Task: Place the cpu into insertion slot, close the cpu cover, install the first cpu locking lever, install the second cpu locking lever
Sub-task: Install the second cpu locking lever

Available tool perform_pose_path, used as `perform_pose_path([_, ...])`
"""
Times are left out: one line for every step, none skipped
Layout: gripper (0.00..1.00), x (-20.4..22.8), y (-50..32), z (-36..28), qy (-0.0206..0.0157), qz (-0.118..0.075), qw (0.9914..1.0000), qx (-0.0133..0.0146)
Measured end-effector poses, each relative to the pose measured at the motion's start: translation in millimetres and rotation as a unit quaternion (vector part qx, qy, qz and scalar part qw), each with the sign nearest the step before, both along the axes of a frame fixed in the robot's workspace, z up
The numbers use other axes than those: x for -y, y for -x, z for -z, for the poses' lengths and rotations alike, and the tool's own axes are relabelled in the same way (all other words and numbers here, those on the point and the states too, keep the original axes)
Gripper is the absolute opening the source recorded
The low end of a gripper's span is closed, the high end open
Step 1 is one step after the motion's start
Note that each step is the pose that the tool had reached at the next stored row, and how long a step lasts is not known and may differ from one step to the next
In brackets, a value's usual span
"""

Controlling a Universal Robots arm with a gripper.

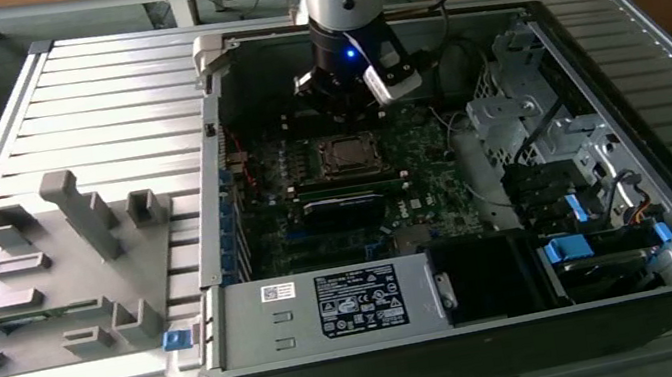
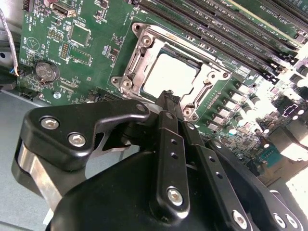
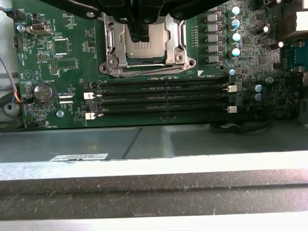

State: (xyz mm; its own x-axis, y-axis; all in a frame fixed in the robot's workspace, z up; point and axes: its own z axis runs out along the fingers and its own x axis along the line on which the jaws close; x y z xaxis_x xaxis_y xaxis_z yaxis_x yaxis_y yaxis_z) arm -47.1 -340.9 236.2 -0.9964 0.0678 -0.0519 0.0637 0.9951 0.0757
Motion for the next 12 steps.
perform_pose_path([0.11, 0.1, 0.0, -0.5, 0.0003, 0.000, 1.00000, -0.0002])
perform_pose_path([0.11, 0.0, 0.0, -1.1, 0.0002, 0.000, 1.00000, -0.0001])
perform_pose_path([0.11, 0.0, 0.0, -1.8, 0.0000, 0.000, 1.00000, 0.0000])
perform_pose_path([0.11, 0.0, 0.0, -2.7, 0.0001, 0.000, 1.00000, 0.0000])
perform_pose_path([0.11, 0.0, 0.0, -3.5, 0.0000, 0.000, 1.00000, 0.0000])
perform_pose_path([0.11, 0.0, 0.0, -3.7, 0.0000, 0.000, 1.00000, 0.0000])
perform_pose_path([0.11, 0.0, 0.0, -3.7, -0.0001, 0.000, 1.00000, 0.0001])
perform_pose_path([0.11, -0.1, 0.0, -3.7, -0.0002, 0.000, 1.00000, 0.0001])
perform_pose_path([0.11, 0.0, 0.0, -4.7, 0.0000, 0.000, 1.00000, 0.0000])
perform_pose_path([0.11, 0.0, 0.0, -5.6, 0.0000, 0.000, 1.00000, 0.0000])
perform_pose_path([0.11, 0.0, 0.0, -5.7, 0.0000, 0.000, 1.00000, 0.0000])
perform_pose_path([0.11, 0.0, 0.0, -5.7, 0.0000, 0.000, 1.00000, 0.0000])
